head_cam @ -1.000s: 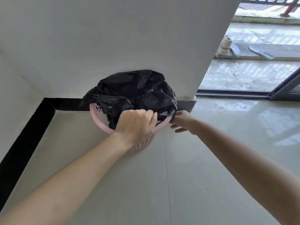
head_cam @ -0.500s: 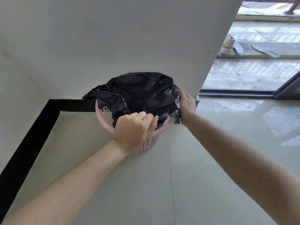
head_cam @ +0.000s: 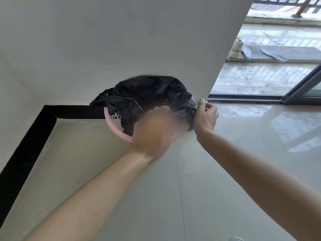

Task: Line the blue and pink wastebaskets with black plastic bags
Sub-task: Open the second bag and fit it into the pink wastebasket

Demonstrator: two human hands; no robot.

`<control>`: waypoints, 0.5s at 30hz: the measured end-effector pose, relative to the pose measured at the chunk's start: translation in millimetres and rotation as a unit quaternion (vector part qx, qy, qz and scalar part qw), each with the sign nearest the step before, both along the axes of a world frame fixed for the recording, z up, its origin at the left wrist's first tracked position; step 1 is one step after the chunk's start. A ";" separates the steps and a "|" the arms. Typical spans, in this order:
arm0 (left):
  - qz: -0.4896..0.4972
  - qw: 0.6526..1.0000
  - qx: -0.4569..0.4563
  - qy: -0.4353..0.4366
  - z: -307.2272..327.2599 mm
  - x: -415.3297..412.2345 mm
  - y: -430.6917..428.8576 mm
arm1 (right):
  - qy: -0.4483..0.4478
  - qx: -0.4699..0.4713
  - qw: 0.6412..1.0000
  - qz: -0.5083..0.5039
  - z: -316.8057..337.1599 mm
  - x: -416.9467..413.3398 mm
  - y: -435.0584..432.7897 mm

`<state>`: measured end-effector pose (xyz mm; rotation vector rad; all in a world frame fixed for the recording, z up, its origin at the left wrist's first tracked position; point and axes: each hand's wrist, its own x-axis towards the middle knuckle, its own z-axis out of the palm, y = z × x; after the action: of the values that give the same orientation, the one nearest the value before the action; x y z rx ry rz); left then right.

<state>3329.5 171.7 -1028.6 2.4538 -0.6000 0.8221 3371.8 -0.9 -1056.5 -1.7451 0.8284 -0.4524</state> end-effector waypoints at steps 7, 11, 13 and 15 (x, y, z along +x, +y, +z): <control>-0.054 0.998 0.019 -0.021 3.7 -22.1 40.9 | -0.161 -0.296 0.925 0.177 -4.4 -64.2 35.9; -0.007 0.990 0.142 0.012 4.8 -10.8 70.7 | -0.170 -0.432 0.853 0.240 -14.2 -68.6 33.2; -0.010 0.990 0.141 0.021 6.0 -6.5 76.5 | -0.174 -0.439 0.850 0.232 -15.0 -70.4 33.3; -0.032 0.990 0.136 -0.005 6.8 -6.2 77.2 | -0.194 -0.475 0.826 0.234 -17.3 -75.1 30.7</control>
<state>3323.3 248.9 -1021.8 2.6592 -0.8381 0.7706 3296.6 29.8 -1073.9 -2.5314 -0.2229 -0.9374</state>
